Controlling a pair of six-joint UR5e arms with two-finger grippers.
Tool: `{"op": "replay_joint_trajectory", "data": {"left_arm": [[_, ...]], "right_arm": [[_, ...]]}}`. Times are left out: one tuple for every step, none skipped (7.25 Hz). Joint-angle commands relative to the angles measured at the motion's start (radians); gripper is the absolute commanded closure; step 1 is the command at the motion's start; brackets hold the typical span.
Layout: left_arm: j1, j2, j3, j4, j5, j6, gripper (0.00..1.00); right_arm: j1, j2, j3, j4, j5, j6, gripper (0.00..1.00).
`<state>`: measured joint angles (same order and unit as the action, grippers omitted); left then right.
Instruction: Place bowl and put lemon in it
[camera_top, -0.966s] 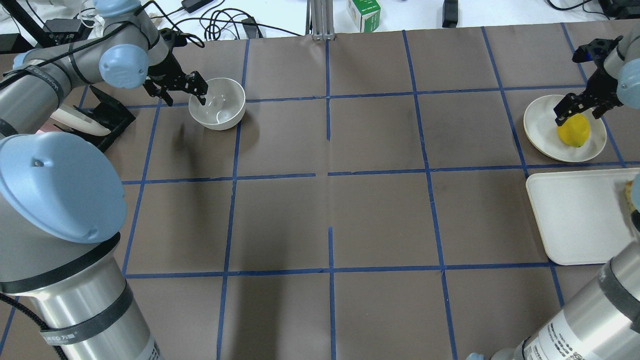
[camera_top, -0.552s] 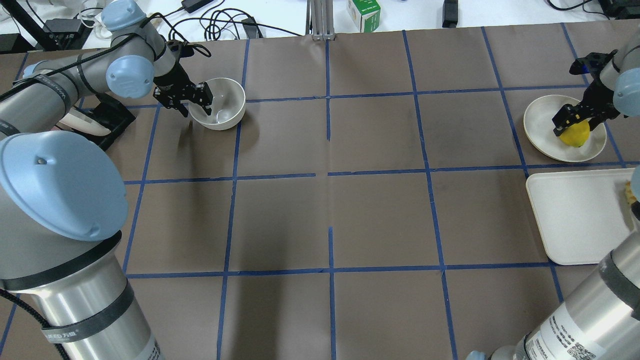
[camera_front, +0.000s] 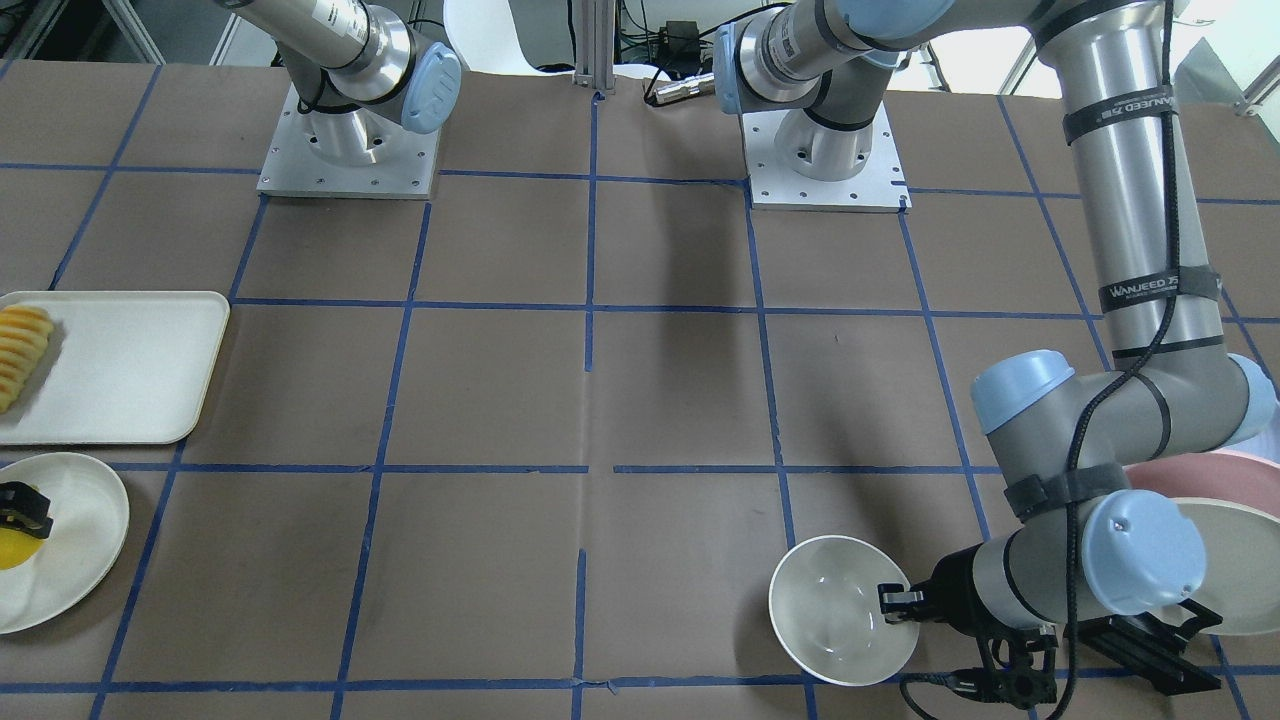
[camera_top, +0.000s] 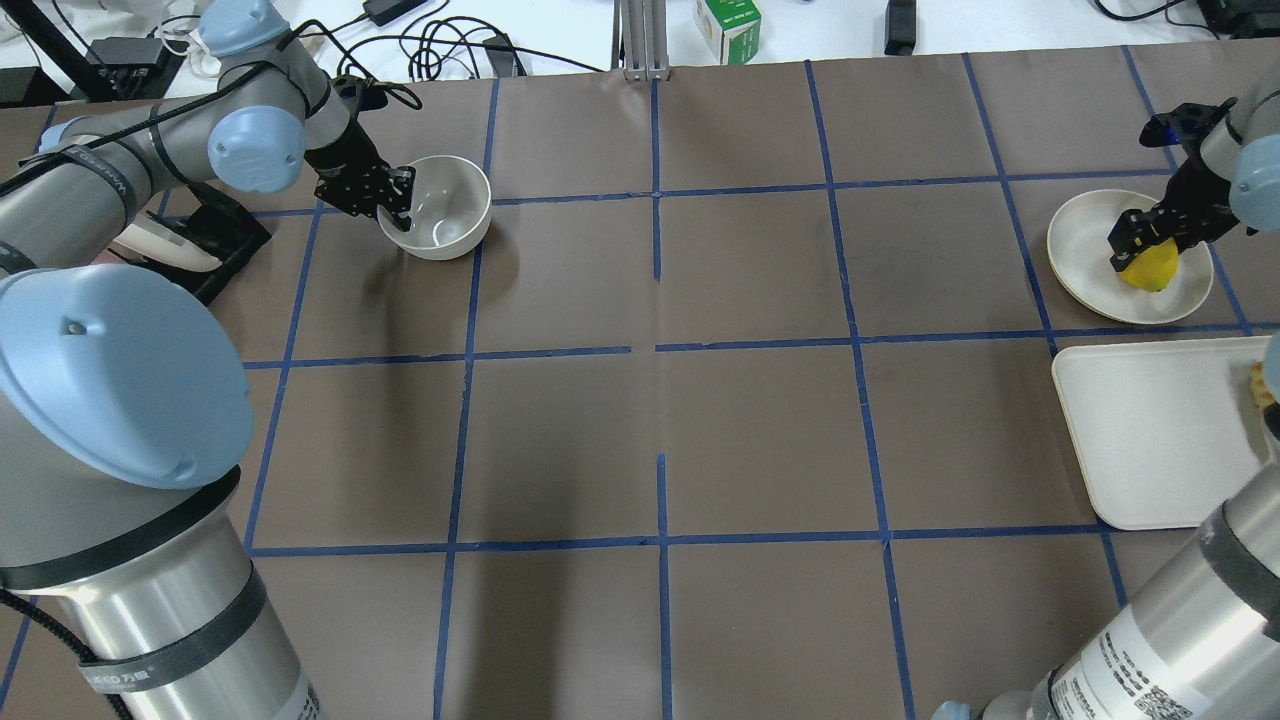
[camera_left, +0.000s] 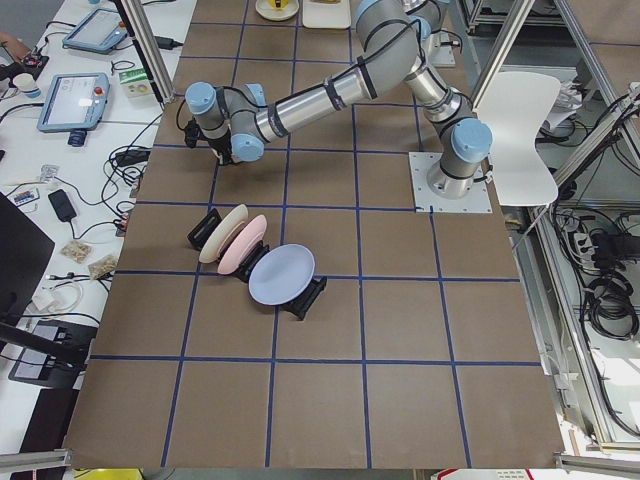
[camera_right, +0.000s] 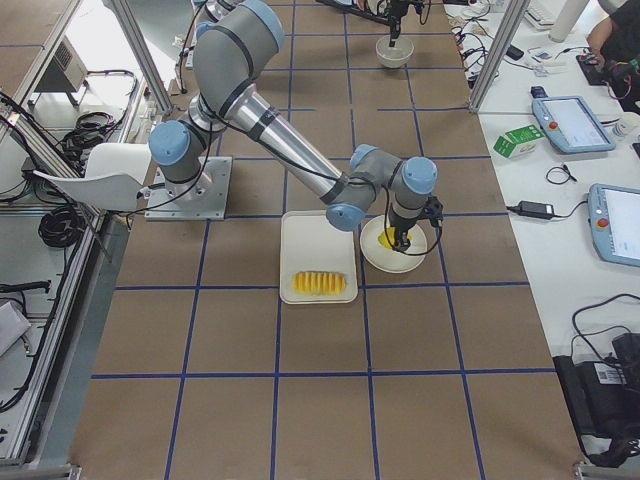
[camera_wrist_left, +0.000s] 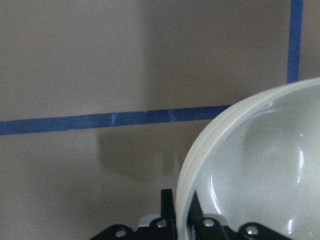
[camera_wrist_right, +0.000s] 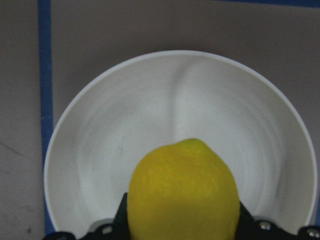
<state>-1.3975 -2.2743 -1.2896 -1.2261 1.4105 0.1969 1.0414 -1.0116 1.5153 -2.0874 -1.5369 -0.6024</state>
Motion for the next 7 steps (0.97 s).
{"op": "replay_joint_trajectory", "data": {"left_arm": [[-0.050,0.079,-0.004,-0.126,-0.054,-0.094,1.00],[-0.145,0.113,-0.057,-0.134,-0.092,-0.197,1.00],[-0.257,0.145,-0.148,-0.078,-0.090,-0.299,1.00],[-0.314,0.177,-0.236,0.016,-0.084,-0.359,1.00],[-0.333,0.220,-0.323,0.057,-0.085,-0.379,1.00],[-0.339,0.246,-0.391,0.100,-0.084,-0.398,1.00],[-0.339,0.257,-0.422,0.143,-0.084,-0.401,1.00]], "right_arm": [[0.063,-0.117,0.000,0.106,0.047,0.094,0.68],[0.127,-0.174,0.002,0.172,0.047,0.139,0.68],[0.175,-0.218,0.005,0.240,0.047,0.223,0.77],[0.207,-0.229,0.005,0.251,0.049,0.274,0.79],[0.242,-0.229,0.006,0.251,0.049,0.289,0.79],[0.274,-0.231,0.005,0.251,0.052,0.326,0.79],[0.328,-0.231,0.003,0.250,0.054,0.352,0.79]]}}
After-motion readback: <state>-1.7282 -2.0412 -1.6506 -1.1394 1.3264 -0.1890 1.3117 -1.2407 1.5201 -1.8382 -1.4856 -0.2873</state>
